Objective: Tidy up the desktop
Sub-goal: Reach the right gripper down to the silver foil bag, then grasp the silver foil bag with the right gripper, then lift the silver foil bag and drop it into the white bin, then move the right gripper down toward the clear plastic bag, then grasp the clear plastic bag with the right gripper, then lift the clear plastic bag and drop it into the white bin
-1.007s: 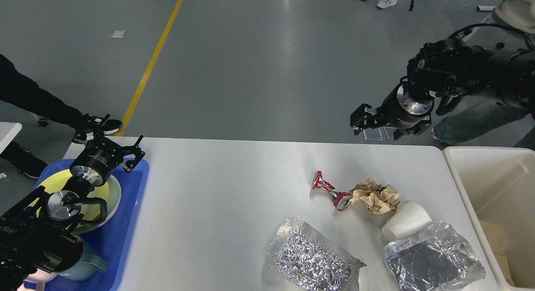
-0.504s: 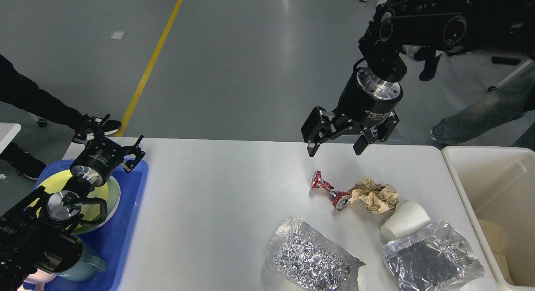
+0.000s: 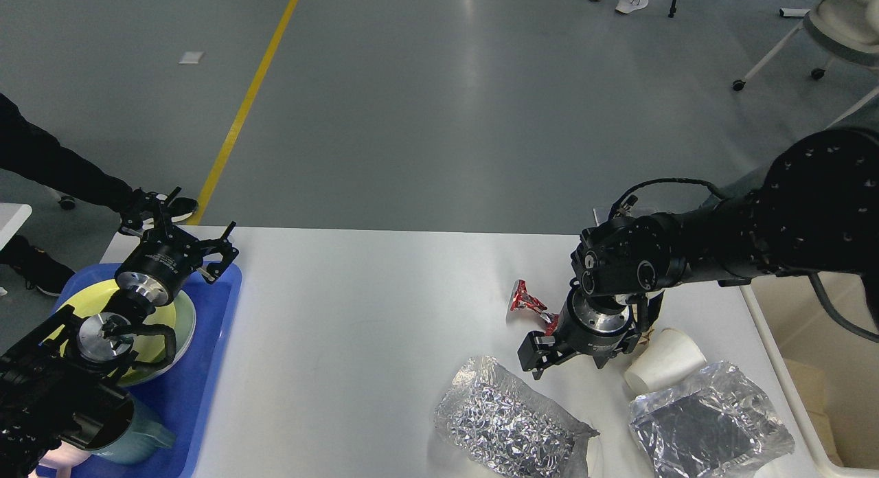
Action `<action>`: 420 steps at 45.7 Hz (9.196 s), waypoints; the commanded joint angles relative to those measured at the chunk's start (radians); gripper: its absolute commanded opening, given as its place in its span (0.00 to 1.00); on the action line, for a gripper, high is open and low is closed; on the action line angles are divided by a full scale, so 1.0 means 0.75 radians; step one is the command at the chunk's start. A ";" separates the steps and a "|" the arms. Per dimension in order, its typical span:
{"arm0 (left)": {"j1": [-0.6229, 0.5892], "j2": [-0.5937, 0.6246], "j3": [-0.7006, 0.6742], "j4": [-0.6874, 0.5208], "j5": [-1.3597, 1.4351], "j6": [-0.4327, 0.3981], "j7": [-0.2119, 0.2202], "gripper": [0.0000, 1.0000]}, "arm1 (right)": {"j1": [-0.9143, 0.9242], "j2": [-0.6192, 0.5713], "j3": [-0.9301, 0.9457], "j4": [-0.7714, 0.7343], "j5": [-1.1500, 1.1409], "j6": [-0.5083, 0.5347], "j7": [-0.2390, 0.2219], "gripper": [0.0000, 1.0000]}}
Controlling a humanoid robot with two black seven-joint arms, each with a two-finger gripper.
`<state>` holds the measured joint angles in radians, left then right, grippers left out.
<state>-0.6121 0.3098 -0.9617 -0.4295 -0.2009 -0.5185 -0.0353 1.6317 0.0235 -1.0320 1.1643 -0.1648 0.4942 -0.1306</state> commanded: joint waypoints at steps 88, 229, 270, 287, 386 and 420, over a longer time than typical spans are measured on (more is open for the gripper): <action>0.000 0.000 0.000 0.000 0.000 0.000 0.000 0.96 | 0.174 -0.558 0.449 0.166 -0.240 -0.385 -0.002 0.00; 0.000 -0.002 0.000 0.000 0.000 0.000 0.000 0.96 | 0.232 -0.397 -0.037 -0.059 0.285 0.078 -0.008 1.00; 0.000 -0.002 0.000 0.000 0.000 0.000 0.000 0.96 | -0.519 -0.776 0.069 -0.290 0.287 -0.264 -0.006 1.00; 0.000 0.000 0.000 0.000 0.000 0.000 0.000 0.96 | -0.572 -0.782 0.065 -0.280 0.277 -0.323 -0.006 1.00; 0.000 0.000 0.000 0.000 0.000 0.000 0.000 0.96 | -0.701 -1.007 0.163 -0.149 0.263 -0.440 -0.002 0.00; 0.000 0.000 0.000 0.000 0.000 0.000 0.000 0.96 | 0.076 -1.377 0.163 -0.147 0.212 -0.035 0.006 0.00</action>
<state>-0.6121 0.3094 -0.9620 -0.4295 -0.2009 -0.5185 -0.0353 1.5632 -1.0004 -0.9127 1.0572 -0.0074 0.3860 -0.1257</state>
